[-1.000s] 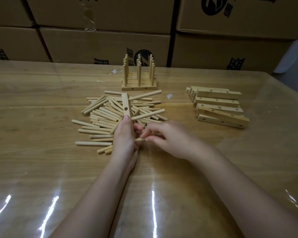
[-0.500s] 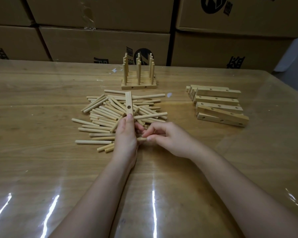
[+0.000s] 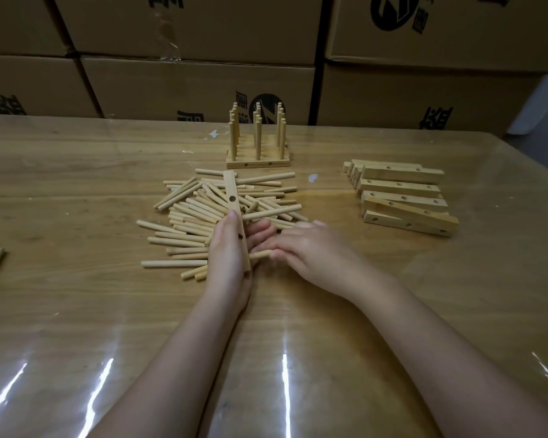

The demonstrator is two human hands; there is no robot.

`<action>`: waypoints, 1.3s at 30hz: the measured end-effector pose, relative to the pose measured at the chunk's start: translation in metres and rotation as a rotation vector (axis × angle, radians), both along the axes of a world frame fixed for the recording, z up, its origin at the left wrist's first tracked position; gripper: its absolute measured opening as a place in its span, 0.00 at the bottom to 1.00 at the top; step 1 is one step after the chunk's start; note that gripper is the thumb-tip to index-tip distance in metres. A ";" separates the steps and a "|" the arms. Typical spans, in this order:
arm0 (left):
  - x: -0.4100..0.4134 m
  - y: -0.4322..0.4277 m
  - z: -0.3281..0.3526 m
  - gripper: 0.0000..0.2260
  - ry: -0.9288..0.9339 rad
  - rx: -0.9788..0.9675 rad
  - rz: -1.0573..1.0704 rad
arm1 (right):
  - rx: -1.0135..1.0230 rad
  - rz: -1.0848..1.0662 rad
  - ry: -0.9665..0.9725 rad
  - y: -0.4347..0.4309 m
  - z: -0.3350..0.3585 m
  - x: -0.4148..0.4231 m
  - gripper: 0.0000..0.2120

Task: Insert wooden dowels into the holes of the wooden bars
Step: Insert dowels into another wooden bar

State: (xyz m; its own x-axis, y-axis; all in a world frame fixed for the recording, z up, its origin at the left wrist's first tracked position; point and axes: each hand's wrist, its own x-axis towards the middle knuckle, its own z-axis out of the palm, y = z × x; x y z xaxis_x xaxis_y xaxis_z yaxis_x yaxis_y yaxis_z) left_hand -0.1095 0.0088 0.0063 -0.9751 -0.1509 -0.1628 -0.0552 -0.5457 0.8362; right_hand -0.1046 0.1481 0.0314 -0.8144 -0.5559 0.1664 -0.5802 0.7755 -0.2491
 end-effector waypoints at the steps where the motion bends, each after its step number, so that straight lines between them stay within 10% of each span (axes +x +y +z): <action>1: 0.001 0.000 0.001 0.16 -0.007 0.043 -0.017 | 0.055 -0.003 0.046 -0.001 0.000 0.001 0.12; 13: 0.002 0.000 -0.002 0.28 0.041 -0.105 -0.073 | 0.082 -0.031 0.089 -0.014 -0.001 0.012 0.15; 39: 0.005 0.002 -0.005 0.17 0.144 -0.271 -0.121 | -0.061 -0.162 -0.166 -0.012 -0.002 0.018 0.12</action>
State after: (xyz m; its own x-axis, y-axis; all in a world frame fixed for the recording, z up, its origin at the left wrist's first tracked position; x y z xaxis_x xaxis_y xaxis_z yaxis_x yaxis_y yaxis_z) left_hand -0.1041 0.0109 0.0016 -0.9986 -0.0519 0.0088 0.0239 -0.2987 0.9541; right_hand -0.0870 0.1358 0.0291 -0.9110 -0.4090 0.0522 -0.3968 0.8355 -0.3802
